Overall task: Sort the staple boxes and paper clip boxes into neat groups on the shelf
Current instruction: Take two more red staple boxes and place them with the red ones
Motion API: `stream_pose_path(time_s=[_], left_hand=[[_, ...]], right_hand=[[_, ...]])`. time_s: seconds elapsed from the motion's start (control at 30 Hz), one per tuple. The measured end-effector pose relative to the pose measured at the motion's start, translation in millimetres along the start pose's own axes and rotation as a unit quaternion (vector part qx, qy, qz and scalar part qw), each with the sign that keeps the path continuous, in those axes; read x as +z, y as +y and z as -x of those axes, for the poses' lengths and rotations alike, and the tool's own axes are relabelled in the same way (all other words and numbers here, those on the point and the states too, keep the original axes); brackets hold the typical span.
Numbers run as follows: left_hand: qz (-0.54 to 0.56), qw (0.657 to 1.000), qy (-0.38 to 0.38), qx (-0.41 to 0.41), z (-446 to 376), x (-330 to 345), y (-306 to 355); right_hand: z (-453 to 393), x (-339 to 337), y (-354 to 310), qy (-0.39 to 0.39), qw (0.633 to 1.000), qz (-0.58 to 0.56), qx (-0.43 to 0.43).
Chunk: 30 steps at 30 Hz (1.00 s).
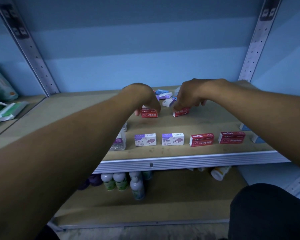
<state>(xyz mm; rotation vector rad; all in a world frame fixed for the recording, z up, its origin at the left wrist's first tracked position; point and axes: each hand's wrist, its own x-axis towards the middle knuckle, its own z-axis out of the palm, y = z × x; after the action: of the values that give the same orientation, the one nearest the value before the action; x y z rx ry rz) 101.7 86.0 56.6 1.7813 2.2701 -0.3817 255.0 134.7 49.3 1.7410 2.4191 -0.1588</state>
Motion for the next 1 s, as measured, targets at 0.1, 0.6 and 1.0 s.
stream_pose_path(time_s=[0.1,0.6,1.0], left_hand=[[-0.016,1.0,0.021,-0.005,1,2,0],[-0.038,0.973,0.153,0.166,21,15,-12],[0.121,0.928,0.251,0.248,36,28,-36]], right_hand=[[1,0,2,0.0,1.0,0.005,-0.003],[11,12,23,0.028,0.987,-0.109,-0.112],[34,21,30,0.09,0.893,-0.415,-0.149]])
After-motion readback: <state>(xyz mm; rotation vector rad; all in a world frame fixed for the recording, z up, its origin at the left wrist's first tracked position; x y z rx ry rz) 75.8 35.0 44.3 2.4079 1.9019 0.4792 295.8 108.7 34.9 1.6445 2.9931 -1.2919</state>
